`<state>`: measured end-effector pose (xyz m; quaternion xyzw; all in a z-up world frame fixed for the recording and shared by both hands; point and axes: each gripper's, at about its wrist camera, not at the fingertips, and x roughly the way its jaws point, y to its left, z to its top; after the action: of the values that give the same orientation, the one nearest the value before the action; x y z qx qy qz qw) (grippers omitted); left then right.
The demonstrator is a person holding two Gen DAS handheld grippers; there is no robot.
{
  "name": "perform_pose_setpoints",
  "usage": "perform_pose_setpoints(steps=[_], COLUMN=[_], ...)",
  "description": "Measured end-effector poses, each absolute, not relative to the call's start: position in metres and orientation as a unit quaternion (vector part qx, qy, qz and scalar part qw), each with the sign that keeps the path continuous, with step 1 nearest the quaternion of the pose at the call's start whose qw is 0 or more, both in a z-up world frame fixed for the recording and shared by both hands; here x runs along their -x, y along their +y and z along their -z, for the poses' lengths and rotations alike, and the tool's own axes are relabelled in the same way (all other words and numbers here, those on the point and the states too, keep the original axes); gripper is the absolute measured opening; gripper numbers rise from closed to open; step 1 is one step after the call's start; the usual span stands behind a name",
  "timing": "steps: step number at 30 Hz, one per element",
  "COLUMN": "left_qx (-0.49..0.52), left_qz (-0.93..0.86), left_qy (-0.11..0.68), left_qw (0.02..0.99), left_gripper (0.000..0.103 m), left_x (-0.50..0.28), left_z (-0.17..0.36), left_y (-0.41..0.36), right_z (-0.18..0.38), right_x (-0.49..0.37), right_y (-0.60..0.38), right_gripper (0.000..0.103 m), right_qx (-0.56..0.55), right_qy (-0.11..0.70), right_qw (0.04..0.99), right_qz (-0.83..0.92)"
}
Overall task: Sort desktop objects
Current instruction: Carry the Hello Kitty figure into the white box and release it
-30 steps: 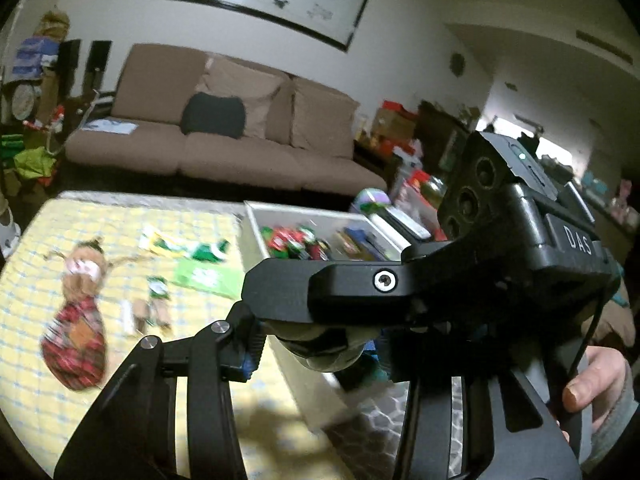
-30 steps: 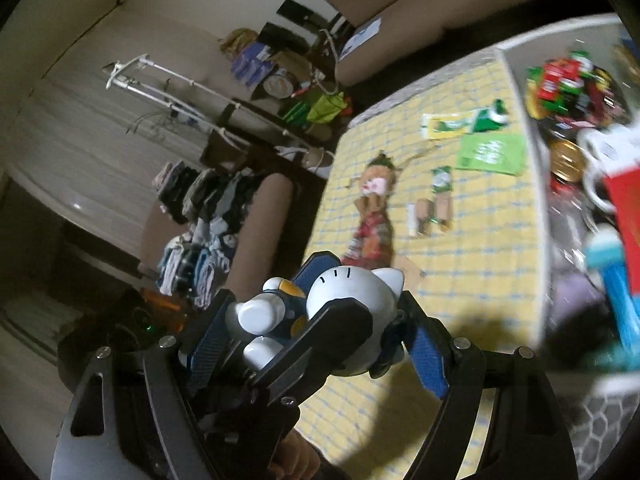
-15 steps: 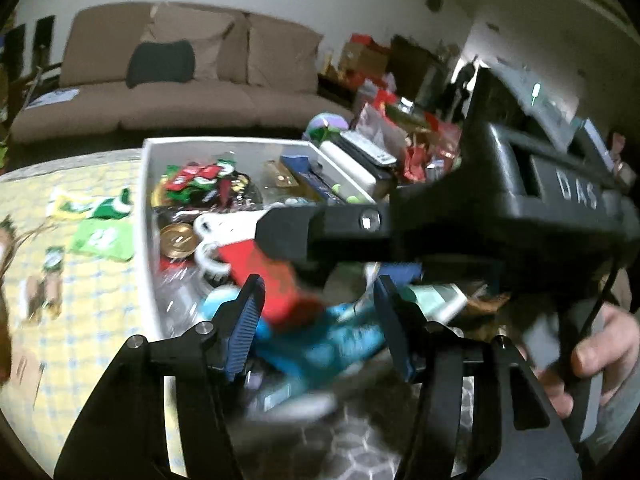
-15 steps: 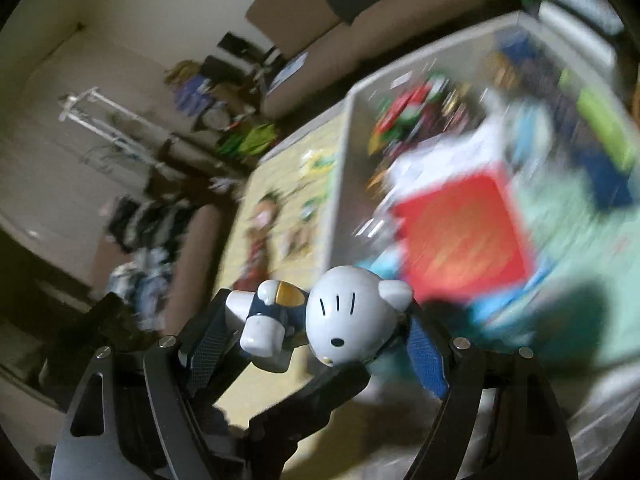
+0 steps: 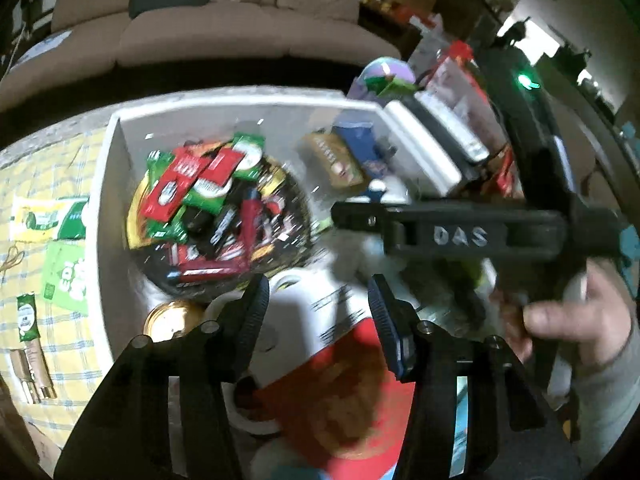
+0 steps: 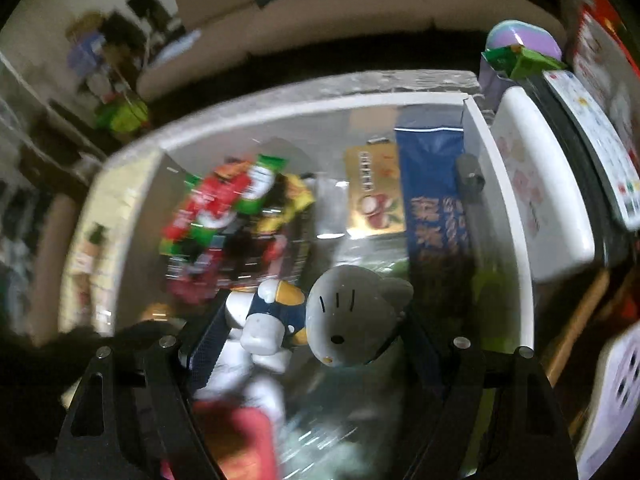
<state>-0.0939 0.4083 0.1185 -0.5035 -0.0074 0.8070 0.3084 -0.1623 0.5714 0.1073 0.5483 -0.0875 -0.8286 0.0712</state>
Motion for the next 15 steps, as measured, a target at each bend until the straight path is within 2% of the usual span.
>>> perform_pose_setpoints(steps=[5,11,15], left_qx=[0.511,0.510,0.508], left_qz=[-0.800,-0.800,-0.803], left_qy=[0.004,0.019,0.019], left_qw=[0.315,0.316,0.310], left_gripper=[0.048,0.052,0.055], left_x=[0.091,0.085,0.084], left_z=[-0.108,-0.109,-0.115], left_y=[0.408,0.414,0.410], right_z=[-0.090,-0.090,-0.108], right_x=[0.167,0.165,0.151], right_y=[0.554,0.558,0.564], right_gripper=[0.082,0.082,0.088], right_qx=[-0.560,-0.576,-0.560], right_qy=[0.006,0.000,-0.022], right_qw=[0.059,0.044,0.049], right_qz=[0.826,0.816,0.827])
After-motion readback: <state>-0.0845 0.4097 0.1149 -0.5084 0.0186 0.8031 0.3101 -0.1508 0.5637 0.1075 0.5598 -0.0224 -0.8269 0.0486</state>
